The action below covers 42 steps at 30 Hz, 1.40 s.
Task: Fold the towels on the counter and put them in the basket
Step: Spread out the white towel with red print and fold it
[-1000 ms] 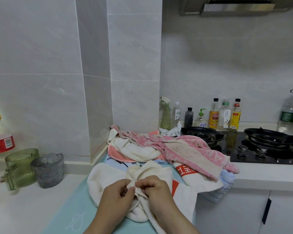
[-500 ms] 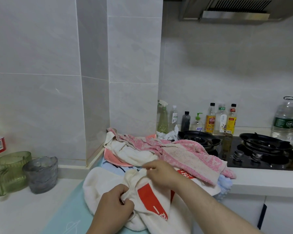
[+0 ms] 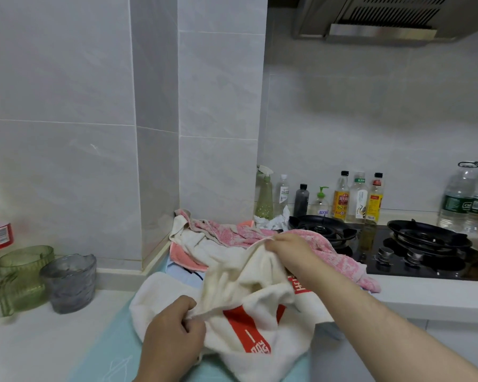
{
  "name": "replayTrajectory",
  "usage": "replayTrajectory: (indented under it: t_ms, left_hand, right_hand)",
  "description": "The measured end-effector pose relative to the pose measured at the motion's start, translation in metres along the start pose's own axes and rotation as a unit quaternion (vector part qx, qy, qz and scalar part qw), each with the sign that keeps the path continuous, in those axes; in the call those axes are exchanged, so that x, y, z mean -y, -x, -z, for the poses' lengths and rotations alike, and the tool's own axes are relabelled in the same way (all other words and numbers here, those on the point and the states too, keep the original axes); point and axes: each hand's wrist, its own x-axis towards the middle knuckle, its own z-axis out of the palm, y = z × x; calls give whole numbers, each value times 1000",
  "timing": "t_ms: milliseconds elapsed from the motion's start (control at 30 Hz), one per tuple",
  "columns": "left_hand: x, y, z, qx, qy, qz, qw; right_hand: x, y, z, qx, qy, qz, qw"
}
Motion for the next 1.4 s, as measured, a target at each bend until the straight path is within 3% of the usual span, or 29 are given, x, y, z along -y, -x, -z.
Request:
replayTrajectory:
  t_ms: [100,267,333,433,600,833,1100,1233,1300,1400]
  left_hand:
    - [1,-2,26,-44,-55,-17,997]
    - [17,1,72,-68,-125,-5,990]
    - [23,6,82,-51,-123,-13,991]
    - [25,8,88,-31,-79,-18,996]
    - [17,4,80,-4,14,-11,1000]
    - [2,-15,87,-30,-26,-32,999]
    - [-58,-65,136,-76,-85,-135,984]
    - [-91,-93,159,-124,-76,-159,976]
    - [-110,-103,167,-136,-65,-153,977]
    - [-140,-111,180,-149,-27,-157,976]
  right_hand:
    - [-15,19,14,-8,44,-61,997]
    - [-36,59,21,84,191,-193,959]
    - [-38,70,20,146,270,-165,937]
    - [-42,79,13,154,234,-78,957]
    - [-41,79,3,95,147,-54,983]
    - [-3,69,22,-18,56,-20,998]
    - [71,67,80,21,152,56,987]
    - [103,71,106,38,262,119,957]
    - [115,70,115,5,307,156,939]
    - [133,68,126,-82,259,199,942]
